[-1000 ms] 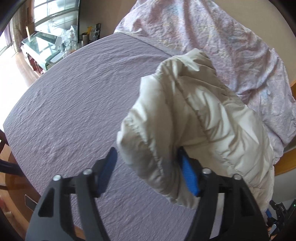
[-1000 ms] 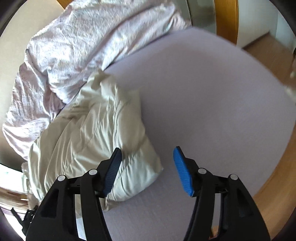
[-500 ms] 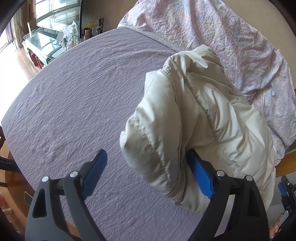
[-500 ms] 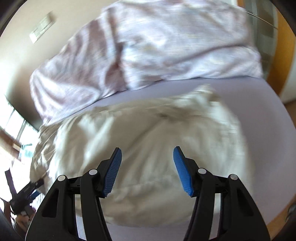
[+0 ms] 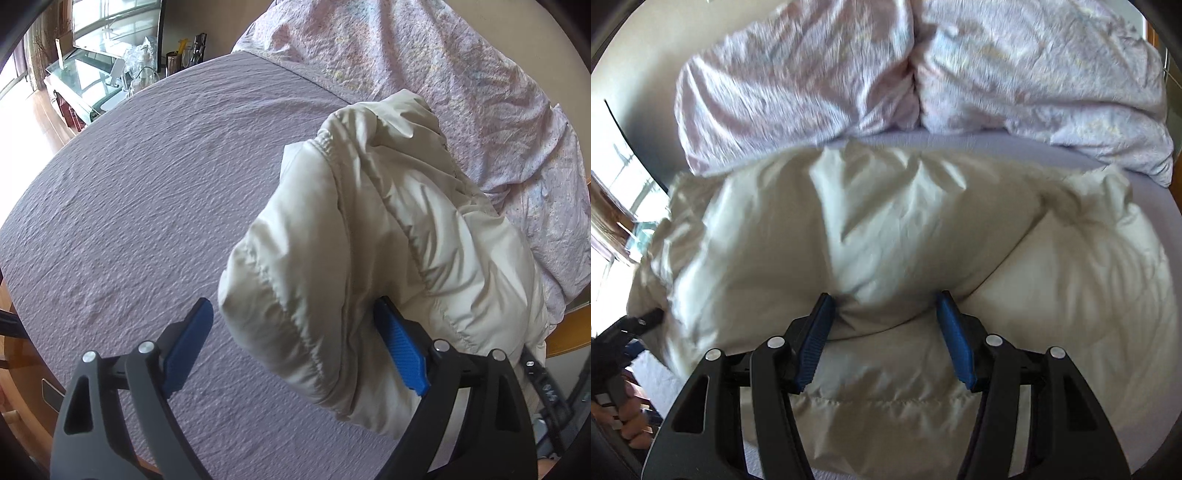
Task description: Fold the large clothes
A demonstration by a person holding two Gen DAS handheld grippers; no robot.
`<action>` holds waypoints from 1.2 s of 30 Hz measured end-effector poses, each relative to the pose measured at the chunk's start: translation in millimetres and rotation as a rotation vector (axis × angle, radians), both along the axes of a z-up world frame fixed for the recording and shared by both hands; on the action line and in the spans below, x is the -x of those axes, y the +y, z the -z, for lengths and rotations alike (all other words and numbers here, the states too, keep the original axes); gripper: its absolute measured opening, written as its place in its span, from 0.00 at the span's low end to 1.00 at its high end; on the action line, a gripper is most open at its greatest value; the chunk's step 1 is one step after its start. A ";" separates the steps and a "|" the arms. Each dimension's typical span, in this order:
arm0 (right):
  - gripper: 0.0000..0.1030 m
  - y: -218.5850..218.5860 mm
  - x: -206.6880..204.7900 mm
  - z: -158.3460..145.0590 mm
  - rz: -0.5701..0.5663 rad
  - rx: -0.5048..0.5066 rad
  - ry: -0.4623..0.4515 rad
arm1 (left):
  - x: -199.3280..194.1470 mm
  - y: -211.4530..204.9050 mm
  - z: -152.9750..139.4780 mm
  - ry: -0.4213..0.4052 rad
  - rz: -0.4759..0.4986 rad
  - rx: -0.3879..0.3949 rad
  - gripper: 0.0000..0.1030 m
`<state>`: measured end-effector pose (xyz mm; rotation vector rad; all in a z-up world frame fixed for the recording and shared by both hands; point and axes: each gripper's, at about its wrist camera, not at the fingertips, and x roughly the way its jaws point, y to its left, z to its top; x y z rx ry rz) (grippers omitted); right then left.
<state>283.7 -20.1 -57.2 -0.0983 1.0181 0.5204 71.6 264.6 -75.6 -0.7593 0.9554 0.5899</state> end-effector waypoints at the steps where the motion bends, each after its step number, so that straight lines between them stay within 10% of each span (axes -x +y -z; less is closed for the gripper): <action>1: 0.61 3.3 -0.8 7.0 -0.001 0.016 0.000 | -1.1 0.4 -0.3 0.000 0.002 0.000 0.86; 28: 0.68 17.3 -8.3 31.5 0.001 0.070 -0.023 | -28.4 9.4 10.9 -0.038 -0.064 0.086 0.93; 36: 0.68 17.2 -7.5 31.6 -0.007 0.065 -0.034 | -35.7 2.5 2.8 -0.073 -0.048 0.084 0.62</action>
